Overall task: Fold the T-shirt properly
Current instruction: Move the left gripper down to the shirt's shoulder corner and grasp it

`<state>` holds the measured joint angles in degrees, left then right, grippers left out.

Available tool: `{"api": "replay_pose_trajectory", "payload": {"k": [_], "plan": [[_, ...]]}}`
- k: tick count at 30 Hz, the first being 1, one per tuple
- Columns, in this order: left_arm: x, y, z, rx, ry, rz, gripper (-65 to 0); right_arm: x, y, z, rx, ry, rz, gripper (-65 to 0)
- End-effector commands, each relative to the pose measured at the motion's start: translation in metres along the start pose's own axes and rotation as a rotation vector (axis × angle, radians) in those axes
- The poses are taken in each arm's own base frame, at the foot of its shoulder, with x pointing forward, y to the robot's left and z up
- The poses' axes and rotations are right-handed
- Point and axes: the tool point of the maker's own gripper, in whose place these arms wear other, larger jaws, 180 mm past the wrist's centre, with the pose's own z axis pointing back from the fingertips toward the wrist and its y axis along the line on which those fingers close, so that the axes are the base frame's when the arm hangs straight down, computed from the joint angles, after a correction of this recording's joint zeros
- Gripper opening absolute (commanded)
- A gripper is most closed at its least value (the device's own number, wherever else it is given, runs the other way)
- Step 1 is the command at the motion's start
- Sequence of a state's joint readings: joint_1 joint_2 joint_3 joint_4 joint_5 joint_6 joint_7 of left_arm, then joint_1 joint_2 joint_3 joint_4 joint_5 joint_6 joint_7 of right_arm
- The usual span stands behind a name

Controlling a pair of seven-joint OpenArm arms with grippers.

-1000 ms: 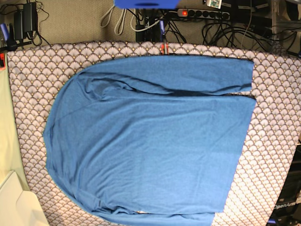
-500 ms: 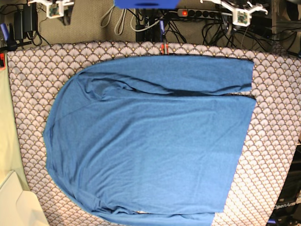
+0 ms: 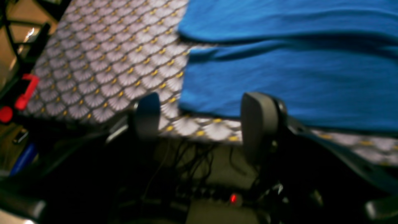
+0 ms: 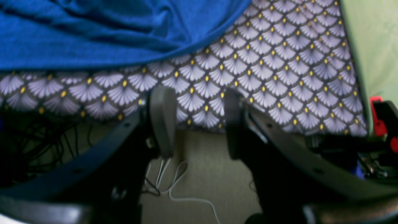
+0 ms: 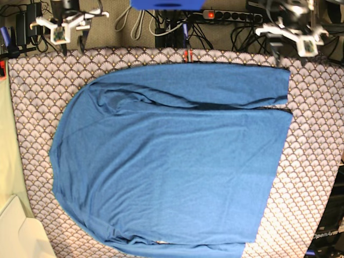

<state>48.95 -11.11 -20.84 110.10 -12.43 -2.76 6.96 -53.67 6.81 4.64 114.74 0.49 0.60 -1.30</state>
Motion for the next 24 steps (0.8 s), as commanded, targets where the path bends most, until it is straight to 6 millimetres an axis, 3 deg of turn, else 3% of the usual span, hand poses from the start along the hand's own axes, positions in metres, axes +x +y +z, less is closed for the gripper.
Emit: {"api": "replay_pose_trajectory", "payload": {"k": [1,10,20,24], "plan": [[0.01,0.0,-0.005,-0.021,-0.029,0.007,-25.0,0.009,0.0,-0.001,0.002,-0.029,0.0,-38.4],[-0.004,0.029,-0.046,-0.006,0.001,0.072,-25.1,0.008,-0.002,-0.014,-0.007,0.015,-0.004,-38.5],[-0.037,0.036,-0.062,0.019,0.071,0.116,-25.1,0.01,-0.002,-0.016,-0.008,0.01,-0.004,-38.5],[-0.04,0.037,-0.066,0.022,0.076,0.123,-25.1,0.01,-0.002,-0.016,-0.006,0.01,-0.005,-38.5]]}}
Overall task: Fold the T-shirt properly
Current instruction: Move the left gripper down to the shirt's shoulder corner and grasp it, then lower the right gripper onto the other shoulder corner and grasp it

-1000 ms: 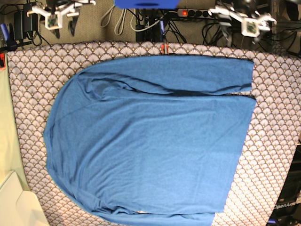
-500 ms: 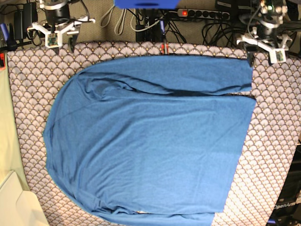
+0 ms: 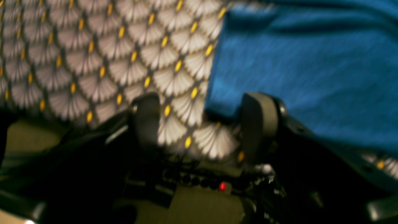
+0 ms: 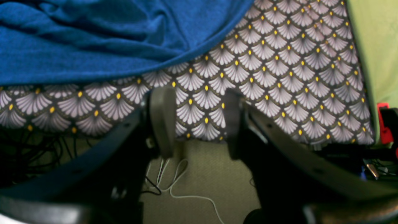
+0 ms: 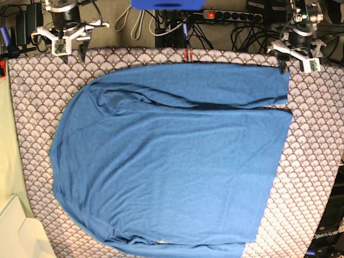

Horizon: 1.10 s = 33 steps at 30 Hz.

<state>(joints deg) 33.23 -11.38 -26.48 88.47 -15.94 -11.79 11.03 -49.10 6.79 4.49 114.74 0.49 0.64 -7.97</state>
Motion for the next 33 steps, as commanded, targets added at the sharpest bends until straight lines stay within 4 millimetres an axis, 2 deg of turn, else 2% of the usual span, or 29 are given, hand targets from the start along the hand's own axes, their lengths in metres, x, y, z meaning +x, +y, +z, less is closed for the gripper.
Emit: {"api": "replay_pose_trajectory", "payload": {"k": [1,7,16,19,24,28,33], "plan": [[0.015,0.001,-0.001,-0.002,-0.05,-0.006,-25.1,0.007,0.0,0.003,0.003,-0.027,0.002,-38.4],[0.01,-0.021,-0.004,-0.06,-0.034,-0.014,-25.2,0.006,0.0,0.003,0.003,-0.026,0.002,-38.4],[0.009,-0.023,-0.004,-0.063,-0.034,-0.011,-26.6,0.005,0.0,0.004,0.003,-0.023,0.003,-38.4],[0.004,-0.022,-0.005,-0.06,-0.021,-0.009,-36.7,0.006,0.0,0.003,0.003,-0.026,0.002,-38.4],[-0.003,-0.017,-0.012,-0.049,0.003,0.0,-64.7,0.006,0.0,0.003,0.003,-0.026,0.002,-38.4],[-0.005,-0.014,-0.012,-0.041,0.007,0.003,-64.1,0.013,0.002,-0.002,0.013,-0.047,0.004,-38.3],[-0.002,-0.016,-0.012,-0.045,-0.001,0.003,-64.6,0.014,0.022,-0.013,0.105,-0.018,0.005,-38.3]]}}
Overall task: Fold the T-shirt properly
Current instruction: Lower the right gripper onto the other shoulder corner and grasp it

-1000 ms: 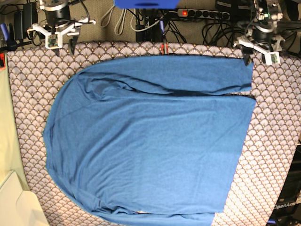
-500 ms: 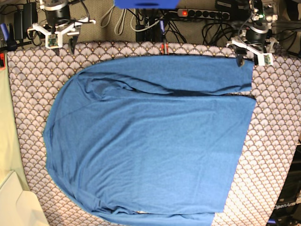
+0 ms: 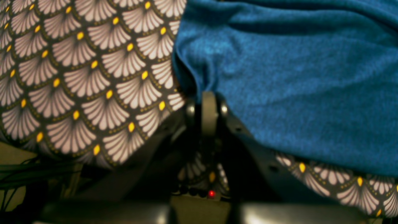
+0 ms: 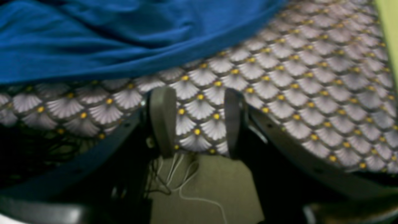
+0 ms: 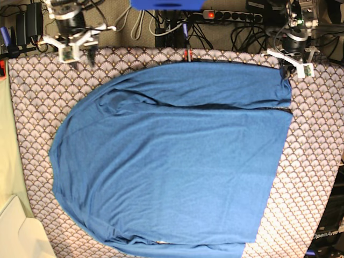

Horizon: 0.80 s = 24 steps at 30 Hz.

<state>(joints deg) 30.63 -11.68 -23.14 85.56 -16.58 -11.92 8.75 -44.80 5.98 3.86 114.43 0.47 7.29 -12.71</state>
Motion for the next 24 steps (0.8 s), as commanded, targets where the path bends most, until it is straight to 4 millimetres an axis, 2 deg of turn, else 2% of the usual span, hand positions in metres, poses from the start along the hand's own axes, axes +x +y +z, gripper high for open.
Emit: {"api": "replay_pose_trajectory", "payload": {"k": [1,8,14,18,21,24], "plan": [[-0.003,0.002,0.002,0.004,0.021,-0.014,-64.6,0.009,0.002,-0.001,0.003,-0.026,-0.012,-38.3],[-0.004,0.001,0.002,0.002,0.022,-0.011,-64.6,0.025,0.025,-0.026,0.072,0.004,-0.014,-38.3],[-0.004,0.001,0.002,0.001,0.024,-0.011,-64.6,0.037,0.026,-0.044,0.072,0.045,-0.016,-38.3],[-0.005,0.0,0.002,0.001,0.025,-0.01,-64.6,0.03,0.025,-0.053,0.069,0.076,-0.018,-38.3],[-0.005,0.0,0.002,0.001,0.025,-0.01,-64.6,0.013,0.029,-0.059,0.077,0.12,-0.035,-38.4],[-0.005,0.0,0.002,0.001,0.025,-0.01,-64.6,0.003,0.03,-0.067,0.075,0.147,-0.054,-38.4]]}}
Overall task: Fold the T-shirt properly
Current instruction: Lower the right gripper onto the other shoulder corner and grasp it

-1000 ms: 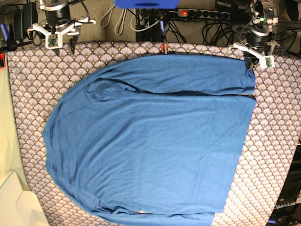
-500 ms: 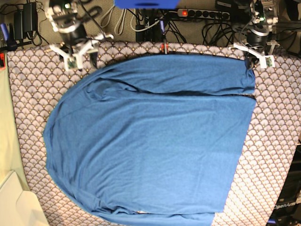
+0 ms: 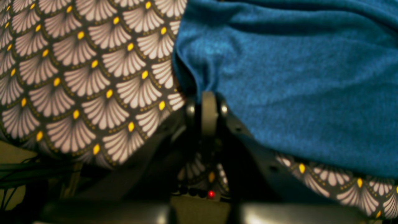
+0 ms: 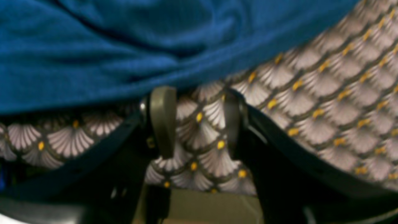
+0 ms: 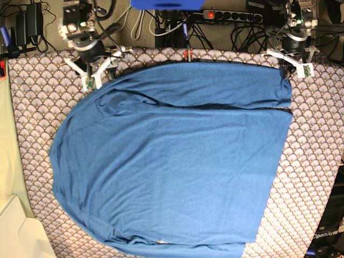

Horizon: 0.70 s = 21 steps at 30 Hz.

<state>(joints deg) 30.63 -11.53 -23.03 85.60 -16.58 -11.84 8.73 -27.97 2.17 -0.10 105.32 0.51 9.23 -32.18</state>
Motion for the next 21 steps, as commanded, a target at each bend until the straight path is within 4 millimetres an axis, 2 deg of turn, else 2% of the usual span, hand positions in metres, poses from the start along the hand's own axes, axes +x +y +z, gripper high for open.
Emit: {"api": "replay_pose_trajectory", "payload": {"k": [1,6,21], "plan": [[-0.0042,0.0014,0.0022,0.001,0.025,-0.012,-64.6,0.0111,-0.0006,0.0,0.001,-0.043,0.001,-38.4],[-0.0042,0.0014,0.0022,0.001,0.025,-0.012,-64.6,0.0053,0.0016,-0.0033,0.007,-0.026,-0.002,-38.4],[-0.0042,0.0016,0.0022,0.003,0.025,-0.012,-64.6,0.0124,0.0016,-0.0043,0.008,-0.043,-0.001,-38.5]]}}
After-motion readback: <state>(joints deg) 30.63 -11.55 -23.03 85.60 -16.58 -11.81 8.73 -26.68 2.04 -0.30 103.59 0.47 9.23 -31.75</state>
